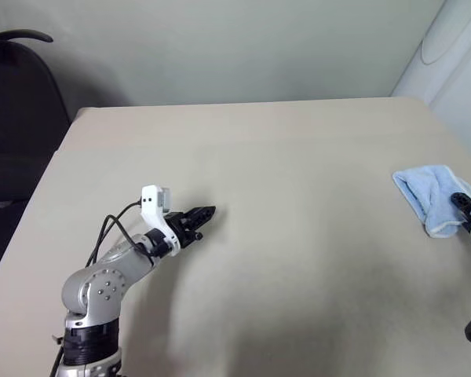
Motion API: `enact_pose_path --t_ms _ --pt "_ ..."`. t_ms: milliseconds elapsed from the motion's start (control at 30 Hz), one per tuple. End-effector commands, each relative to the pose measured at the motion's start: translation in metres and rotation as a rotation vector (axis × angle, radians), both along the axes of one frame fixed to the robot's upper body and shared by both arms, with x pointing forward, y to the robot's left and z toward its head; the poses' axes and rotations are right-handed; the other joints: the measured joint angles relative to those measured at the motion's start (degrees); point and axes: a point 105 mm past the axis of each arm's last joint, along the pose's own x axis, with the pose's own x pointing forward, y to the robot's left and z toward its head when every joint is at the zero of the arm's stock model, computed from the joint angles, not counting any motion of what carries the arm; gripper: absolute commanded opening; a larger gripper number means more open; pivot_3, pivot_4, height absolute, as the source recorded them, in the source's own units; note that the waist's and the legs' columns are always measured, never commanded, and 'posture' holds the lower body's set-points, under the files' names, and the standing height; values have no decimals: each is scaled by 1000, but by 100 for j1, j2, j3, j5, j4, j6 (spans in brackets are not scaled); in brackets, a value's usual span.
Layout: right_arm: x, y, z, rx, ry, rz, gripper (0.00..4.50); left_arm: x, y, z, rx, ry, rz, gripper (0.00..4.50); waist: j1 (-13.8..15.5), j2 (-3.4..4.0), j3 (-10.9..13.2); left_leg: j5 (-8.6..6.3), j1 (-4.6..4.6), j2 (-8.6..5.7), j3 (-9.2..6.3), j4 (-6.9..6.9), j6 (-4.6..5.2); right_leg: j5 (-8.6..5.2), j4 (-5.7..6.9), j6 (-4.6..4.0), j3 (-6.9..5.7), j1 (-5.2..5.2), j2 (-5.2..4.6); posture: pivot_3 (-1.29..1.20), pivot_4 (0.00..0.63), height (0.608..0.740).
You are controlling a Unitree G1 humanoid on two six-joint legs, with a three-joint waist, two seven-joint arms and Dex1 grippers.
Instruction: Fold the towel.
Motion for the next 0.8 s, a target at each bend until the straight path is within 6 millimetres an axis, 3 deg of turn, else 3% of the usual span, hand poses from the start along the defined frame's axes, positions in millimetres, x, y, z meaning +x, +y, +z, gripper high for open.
enact_pose_path --t_ms 33,133,200,300,433,533,600,800 --pt "-14 -6 30 -187 -22 -7 4452 14 10 13 24 -66 41 1327 7 0 0 -1 0 0 -1 2 2 0 -1 0 -2 2 0 0 150 740" --pt "-21 -1 44 -458 28 11 4452 33 32 18 66 -100 154 1327 -10 1 1 -5 1 0 -2 9 9 0 -2 1 -5 5 1 0 150 740" --pt "-14 22 61 -659 12 93 4452 45 49 24 133 -150 237 1327 -34 5 3 -26 0 0 1 11 44 -1 -1 2 1 3 0 0 150 740" --pt "9 88 80 -830 -103 313 4452 58 74 35 235 -223 334 1327 -141 9 4 -26 1 0 3 20 45 2 -1 7 4 2 2 0 150 740" --pt "30 169 97 -814 -309 555 4452 69 88 49 369 -307 391 1327 -175 6 6 -26 3 2 -2 24 45 3 -1 9 9 1 11 0 150 740" --pt "41 206 98 -733 -403 661 3561 67 91 57 400 -351 429 1327 -139 4 7 -19 -3 0 -12 25 33 3 -1 11 5 -2 12 0 150 740" --pt "47 219 94 -696 -421 695 2838 60 95 55 398 -348 452 1327 -86 0 9 7 -13 -1 -27 24 -12 3 -3 11 -5 -7 11 0 150 740" --pt "55 251 84 -626 -454 794 667 42 109 49 418 -307 502 1327 -75 -1 9 13 -31 0 -34 24 -22 4 -4 9 -18 -20 8 0 150 740"
